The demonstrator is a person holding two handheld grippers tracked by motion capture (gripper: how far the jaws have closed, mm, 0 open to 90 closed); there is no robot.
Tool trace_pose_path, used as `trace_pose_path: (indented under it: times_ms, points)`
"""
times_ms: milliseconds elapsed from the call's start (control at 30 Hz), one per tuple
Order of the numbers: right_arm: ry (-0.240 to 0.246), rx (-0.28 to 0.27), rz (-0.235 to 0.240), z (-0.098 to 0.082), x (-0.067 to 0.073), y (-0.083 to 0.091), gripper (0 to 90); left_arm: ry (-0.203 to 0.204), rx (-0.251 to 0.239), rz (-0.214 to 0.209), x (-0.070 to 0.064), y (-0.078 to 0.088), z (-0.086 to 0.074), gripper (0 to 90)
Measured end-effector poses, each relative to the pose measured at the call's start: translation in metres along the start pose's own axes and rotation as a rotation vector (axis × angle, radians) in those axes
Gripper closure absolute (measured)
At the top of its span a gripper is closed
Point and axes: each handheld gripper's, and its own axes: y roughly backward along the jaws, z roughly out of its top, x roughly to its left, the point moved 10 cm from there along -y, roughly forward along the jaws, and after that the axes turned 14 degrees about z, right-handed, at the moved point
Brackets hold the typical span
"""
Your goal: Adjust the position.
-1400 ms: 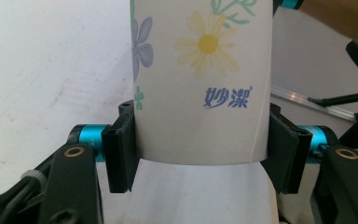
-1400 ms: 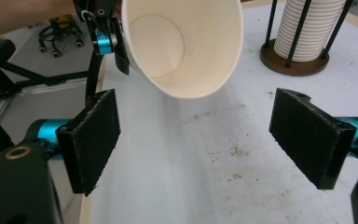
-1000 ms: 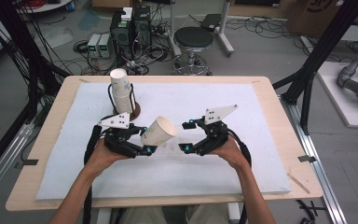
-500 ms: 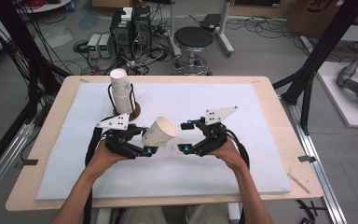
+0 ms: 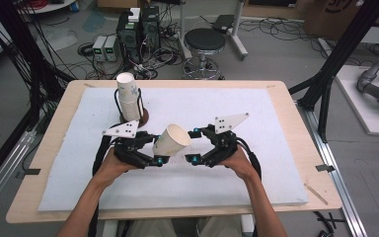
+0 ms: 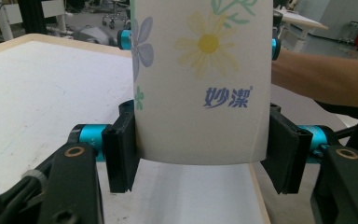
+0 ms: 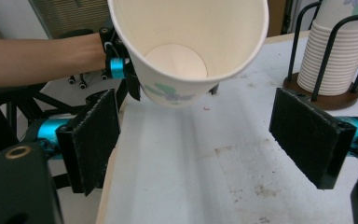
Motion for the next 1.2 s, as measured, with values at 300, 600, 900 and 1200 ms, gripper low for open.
trace_pose_path:
  times_ms: [300, 600, 900, 1200]
  points:
    - [0.005, -0.012, 0.029, 0.003, 0.003, -0.006, 16.5, -0.007, -0.008, -0.031, -0.004, -0.008, 0.0, 37.2]
    - [0.022, -0.028, 0.068, 0.008, 0.008, -0.011, 16.5, -0.019, -0.015, -0.052, -0.009, -0.012, 0.001, 37.2]
    - [0.032, -0.049, 0.099, 0.013, 0.011, -0.016, 16.5, -0.031, -0.015, -0.076, -0.015, -0.018, 0.002, 37.2]
    - [0.043, -0.073, 0.111, 0.017, 0.013, -0.017, 17.5, -0.042, -0.003, -0.098, -0.021, -0.023, 0.001, 37.2]
